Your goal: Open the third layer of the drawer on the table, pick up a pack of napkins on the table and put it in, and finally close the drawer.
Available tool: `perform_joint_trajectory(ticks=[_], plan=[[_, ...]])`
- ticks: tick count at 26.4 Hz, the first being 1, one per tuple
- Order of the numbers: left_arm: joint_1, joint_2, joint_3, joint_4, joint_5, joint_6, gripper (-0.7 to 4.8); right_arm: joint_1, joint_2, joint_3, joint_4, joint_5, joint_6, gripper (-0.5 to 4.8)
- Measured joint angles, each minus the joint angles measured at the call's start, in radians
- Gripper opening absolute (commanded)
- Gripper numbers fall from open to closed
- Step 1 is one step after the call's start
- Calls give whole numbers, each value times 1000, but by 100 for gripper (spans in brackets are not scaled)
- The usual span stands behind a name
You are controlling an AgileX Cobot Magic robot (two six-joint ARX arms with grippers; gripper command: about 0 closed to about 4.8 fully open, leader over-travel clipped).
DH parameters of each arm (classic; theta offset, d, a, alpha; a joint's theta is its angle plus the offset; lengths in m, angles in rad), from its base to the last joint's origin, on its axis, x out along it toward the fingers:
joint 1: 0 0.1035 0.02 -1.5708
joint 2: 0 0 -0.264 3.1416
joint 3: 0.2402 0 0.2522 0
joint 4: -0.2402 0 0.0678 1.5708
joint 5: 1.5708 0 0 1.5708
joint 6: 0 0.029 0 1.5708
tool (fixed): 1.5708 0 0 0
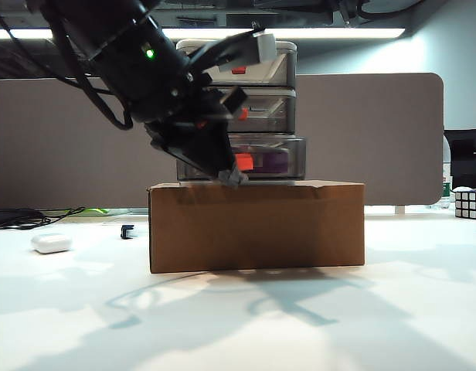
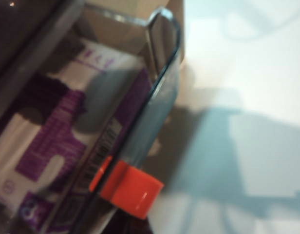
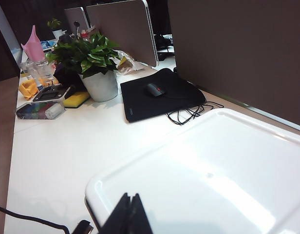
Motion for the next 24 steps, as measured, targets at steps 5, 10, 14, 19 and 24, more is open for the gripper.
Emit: perform_joint_trajectory(ticks=[5,10,14,19,24], plan=[[-37,8,0,65,-42,1,-6,0,0,0,-24,0,-24,-5],[-56,9,0,84,-89,13,-6,0,0,0,-55,0,-48,-6],[-57,21,0,109,-132,23,-6,0,0,0,-61,0,-51,-5],[-56,33,0,142,-216,31,-6,0,0,0,-63,0,-52,-5],[-56,77,0,219,-260,48,-6,0,0,0,-66,0,-61,-6]])
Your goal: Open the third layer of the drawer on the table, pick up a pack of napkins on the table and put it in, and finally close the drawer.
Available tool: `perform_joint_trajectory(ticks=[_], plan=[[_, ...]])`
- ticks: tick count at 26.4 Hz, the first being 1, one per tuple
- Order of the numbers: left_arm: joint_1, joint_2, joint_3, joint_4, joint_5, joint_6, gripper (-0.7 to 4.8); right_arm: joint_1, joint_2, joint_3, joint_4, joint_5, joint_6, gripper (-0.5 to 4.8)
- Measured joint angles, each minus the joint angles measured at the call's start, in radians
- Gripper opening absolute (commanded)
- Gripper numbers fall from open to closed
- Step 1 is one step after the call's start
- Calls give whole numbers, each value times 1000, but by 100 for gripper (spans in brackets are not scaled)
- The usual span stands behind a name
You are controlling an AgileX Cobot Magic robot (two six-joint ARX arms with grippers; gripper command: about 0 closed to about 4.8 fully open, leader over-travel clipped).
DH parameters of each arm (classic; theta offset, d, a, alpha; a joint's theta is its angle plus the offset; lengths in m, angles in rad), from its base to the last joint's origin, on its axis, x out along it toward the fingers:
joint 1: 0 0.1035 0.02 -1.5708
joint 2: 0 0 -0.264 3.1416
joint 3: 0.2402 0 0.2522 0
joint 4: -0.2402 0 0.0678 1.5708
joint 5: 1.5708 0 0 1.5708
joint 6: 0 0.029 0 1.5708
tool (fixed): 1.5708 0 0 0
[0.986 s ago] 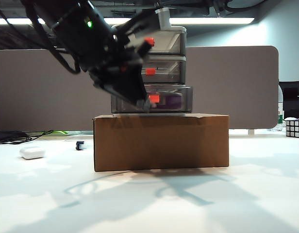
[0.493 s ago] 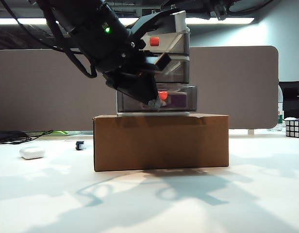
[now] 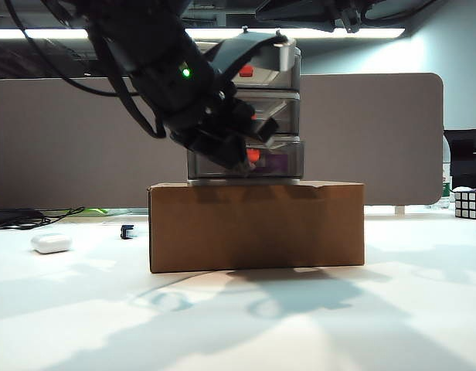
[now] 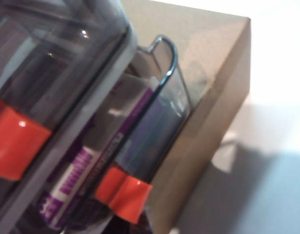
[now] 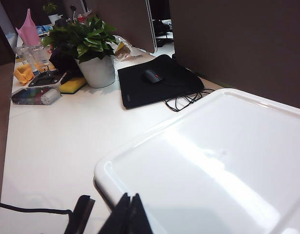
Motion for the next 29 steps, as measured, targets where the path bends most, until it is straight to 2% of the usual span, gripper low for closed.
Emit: perform_joint_trajectory(ticks=[3,13,21,24,26,29], plan=[[0,48,0,49,-50,1,-6,0,0,0,-25,0,-20,-6],[-4,51,0,76,-90,0,-6,0,0,0,-52,0,-45,-5],[0,52,0,147,-209,0,-6,0,0,0,-86,1,-51,-5],[-2,45,0,84,-188,-3,-6,0,-9,0,-109,2,-56,-5],[-4,14,0,5,-132,-31,-6,0,-48,-2,-148,13,-85,-6],[-9,-37,0,-111,-20,-117,-6,0,-103,0,-184,25,-101,-5]])
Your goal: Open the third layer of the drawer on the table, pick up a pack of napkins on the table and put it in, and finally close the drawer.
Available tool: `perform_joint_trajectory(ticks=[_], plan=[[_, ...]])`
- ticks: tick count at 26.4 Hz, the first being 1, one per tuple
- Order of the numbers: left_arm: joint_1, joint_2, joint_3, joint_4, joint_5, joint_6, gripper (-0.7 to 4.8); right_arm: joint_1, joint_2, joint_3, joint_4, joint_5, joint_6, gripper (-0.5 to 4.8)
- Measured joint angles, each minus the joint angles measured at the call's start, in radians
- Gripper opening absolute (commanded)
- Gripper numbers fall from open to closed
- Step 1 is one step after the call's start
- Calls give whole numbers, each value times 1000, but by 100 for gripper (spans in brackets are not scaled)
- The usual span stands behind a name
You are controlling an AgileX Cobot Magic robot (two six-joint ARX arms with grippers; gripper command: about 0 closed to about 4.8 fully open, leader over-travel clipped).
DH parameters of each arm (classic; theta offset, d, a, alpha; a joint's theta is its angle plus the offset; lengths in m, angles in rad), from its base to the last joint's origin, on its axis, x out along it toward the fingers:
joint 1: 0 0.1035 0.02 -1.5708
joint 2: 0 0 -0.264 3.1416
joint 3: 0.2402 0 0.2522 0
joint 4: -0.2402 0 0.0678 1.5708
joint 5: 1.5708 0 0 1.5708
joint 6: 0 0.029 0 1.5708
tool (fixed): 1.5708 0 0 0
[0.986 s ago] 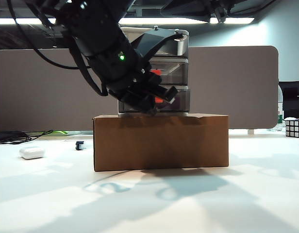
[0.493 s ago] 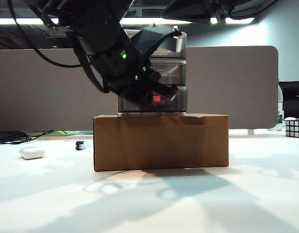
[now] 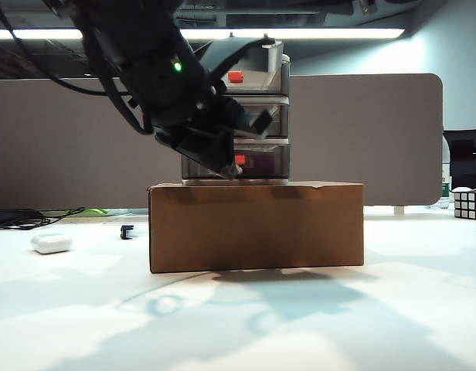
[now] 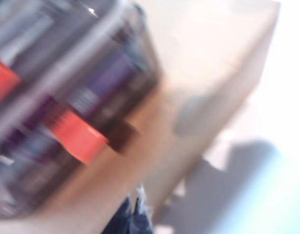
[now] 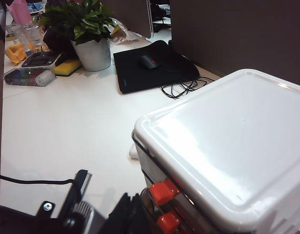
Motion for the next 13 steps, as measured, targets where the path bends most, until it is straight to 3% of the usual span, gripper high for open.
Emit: perform_joint_trajectory(ticks=[4,13], plan=[[-61,-97,-26,-119,50,-11,-6,0,-77,-3,-129,27,-47,-6],[-174,-564,-247,-138,56,-79,-6,-1,-408,-131,-329,180,-116,-6]])
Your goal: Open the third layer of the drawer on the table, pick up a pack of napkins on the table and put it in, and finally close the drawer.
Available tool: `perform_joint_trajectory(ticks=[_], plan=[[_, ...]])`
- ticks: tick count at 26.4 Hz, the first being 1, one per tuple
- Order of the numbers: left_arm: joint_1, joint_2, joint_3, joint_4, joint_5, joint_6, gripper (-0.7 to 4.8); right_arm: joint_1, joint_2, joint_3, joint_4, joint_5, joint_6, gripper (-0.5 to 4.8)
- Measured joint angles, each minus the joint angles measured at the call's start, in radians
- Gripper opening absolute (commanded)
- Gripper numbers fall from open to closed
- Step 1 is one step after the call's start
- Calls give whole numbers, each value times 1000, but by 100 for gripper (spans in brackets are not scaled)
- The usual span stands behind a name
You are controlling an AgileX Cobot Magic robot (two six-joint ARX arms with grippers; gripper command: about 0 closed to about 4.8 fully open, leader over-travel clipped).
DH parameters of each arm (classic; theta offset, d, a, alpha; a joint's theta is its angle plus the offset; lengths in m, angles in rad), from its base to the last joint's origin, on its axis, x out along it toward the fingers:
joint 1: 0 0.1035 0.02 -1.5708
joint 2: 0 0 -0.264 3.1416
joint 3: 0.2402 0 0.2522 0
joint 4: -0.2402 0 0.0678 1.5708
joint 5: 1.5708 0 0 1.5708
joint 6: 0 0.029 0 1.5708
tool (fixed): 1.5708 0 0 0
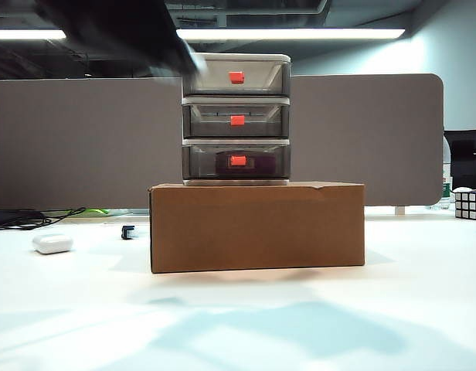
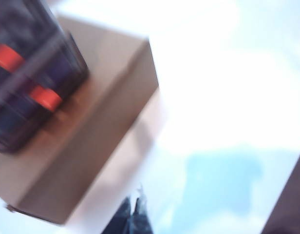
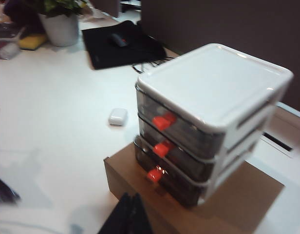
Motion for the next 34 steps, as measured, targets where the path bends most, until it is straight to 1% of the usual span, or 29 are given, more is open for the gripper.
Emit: perform_joint_trajectory(ticks=[2,3,6,9,10,12,13,19,24,28,32,34], plan=[[1,-143,-56,-5,-7,-16,-6,0,-107,-63,-3,26,19,-6],[1,-259,-98,-31,-30,-34,-6,0,-185,-111,-6,42,47,-6],[1,-428,-155,-50,-53,-70,-6,0,-310,-194,-17,81,73,-6],[1,-558,-212,-62,-100,-88,-6,0,-420,-259,-52,111,105,-6],[1,-644,-256,-63,-128,-109,-6,0,-475,-294,-53,151,126,-6],[2,-734,-317,-68,-174,-137,-6,0,-571,-352,-87,220,134,-5],[1,-785,-354,-66,-176,-145,-6,0,-611,-392,-72,227,135,-5],[1,-842,-455,-40,-182,-147,-6,0,-712,-540,-74,253,137,-5],[1,-844,-536,50,-182,-148,-6,0,-781,-651,-76,259,144,-6],[5,-844,-602,94,-182,-147,-6,0,-881,-735,-32,265,150,-5],[6,-844,-650,113,-182,-148,-6,1,-883,-771,10,268,164,-6],[10,-844,-649,114,-180,-146,-6,1,-883,-813,47,267,167,-5]])
